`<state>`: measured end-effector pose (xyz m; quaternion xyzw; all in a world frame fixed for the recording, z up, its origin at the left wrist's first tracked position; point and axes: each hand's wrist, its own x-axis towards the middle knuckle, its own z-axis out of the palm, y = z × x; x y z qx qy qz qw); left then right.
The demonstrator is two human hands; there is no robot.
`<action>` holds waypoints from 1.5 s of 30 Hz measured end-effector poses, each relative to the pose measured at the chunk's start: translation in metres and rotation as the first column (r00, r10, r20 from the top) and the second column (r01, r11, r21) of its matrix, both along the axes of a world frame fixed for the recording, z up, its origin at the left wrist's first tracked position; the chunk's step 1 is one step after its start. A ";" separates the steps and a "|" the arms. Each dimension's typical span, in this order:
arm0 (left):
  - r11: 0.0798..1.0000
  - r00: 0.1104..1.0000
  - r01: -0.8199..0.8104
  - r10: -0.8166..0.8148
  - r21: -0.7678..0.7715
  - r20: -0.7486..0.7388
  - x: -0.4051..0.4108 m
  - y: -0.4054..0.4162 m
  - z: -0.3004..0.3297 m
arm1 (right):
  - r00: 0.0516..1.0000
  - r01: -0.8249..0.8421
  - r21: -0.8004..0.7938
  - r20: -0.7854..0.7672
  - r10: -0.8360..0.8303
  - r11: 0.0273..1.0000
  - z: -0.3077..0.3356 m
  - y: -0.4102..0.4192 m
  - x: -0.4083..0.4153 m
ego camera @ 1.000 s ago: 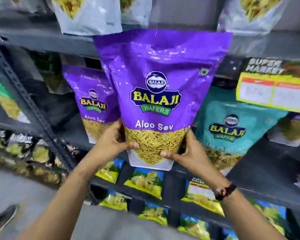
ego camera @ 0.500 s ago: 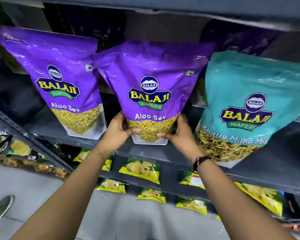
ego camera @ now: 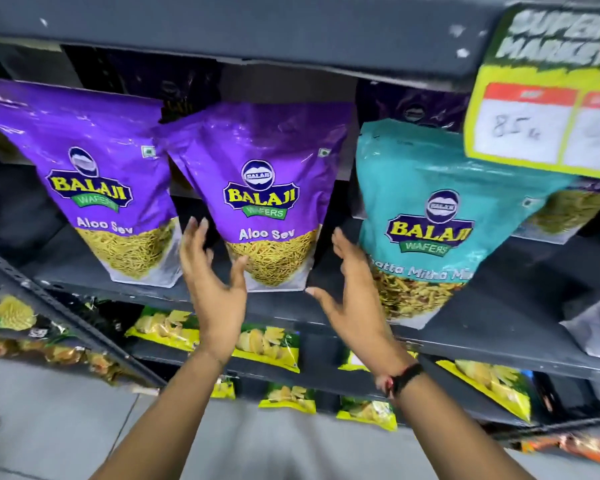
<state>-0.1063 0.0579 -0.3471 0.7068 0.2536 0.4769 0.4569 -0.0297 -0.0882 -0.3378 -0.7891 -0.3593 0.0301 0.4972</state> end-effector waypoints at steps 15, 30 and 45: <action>0.750 0.606 0.613 -0.647 -0.246 -0.463 0.085 -0.077 -0.017 | 0.929 0.272 -0.058 -0.246 -0.278 0.960 -0.012 -0.133 0.069; 0.811 0.705 0.537 -0.583 -0.233 -0.404 0.053 -0.094 -0.005 | 0.924 0.121 -0.093 -0.353 -0.146 0.988 -0.016 -0.133 0.041; 0.745 0.731 0.664 -0.627 0.069 -0.268 -0.020 -0.104 0.162 | 0.998 0.052 0.204 0.018 -0.057 0.978 0.133 -0.168 -0.030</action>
